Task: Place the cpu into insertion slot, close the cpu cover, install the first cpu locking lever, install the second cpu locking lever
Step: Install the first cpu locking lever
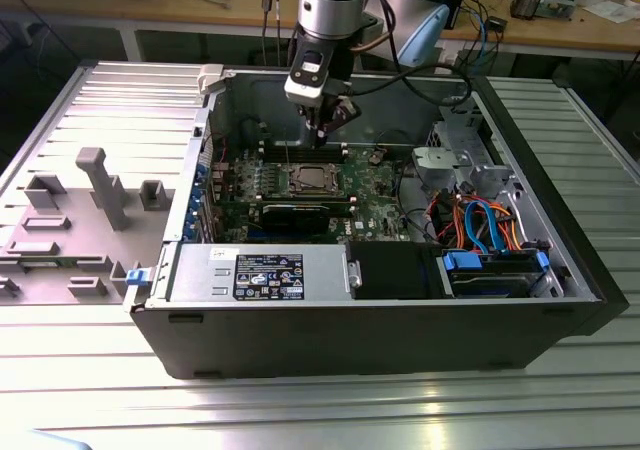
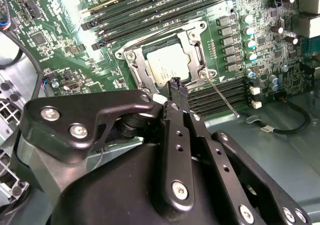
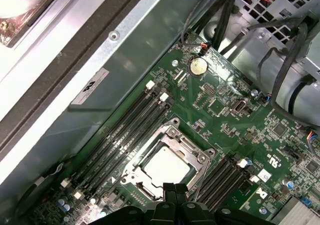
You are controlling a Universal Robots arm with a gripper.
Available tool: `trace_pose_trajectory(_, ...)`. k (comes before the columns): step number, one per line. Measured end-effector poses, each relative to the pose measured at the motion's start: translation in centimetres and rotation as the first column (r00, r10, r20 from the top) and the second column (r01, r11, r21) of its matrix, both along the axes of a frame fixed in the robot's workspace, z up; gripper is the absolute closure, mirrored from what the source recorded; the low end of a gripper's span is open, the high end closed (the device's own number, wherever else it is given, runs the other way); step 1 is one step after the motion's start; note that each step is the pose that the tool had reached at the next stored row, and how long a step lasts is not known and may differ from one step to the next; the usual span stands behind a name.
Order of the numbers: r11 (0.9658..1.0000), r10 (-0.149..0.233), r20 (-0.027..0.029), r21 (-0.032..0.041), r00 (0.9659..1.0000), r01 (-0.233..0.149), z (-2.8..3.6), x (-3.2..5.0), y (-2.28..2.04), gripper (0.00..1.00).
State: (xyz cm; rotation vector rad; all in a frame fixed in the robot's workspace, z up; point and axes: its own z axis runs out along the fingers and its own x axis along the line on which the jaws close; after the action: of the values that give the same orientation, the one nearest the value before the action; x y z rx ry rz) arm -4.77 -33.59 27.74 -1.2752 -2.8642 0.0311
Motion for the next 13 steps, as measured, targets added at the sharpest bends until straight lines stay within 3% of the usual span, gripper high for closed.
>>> trace_pose_trajectory(3, 0.9988, 0.049, 0.0000, -0.0001, 0.9988, -0.049, 0.00, 0.00, 0.00, 0.89)
trace_pose_trajectory(6, 0.9951, 0.099, 0.0000, 0.0000, 0.9951, -0.099, 0.00, 0.00, 0.00, 0.89)
trace_pose_trajectory(13, 0.9799, 0.200, 0.0008, -0.0002, 0.9799, -0.200, -0.06, -0.01, 0.00, 0.89)
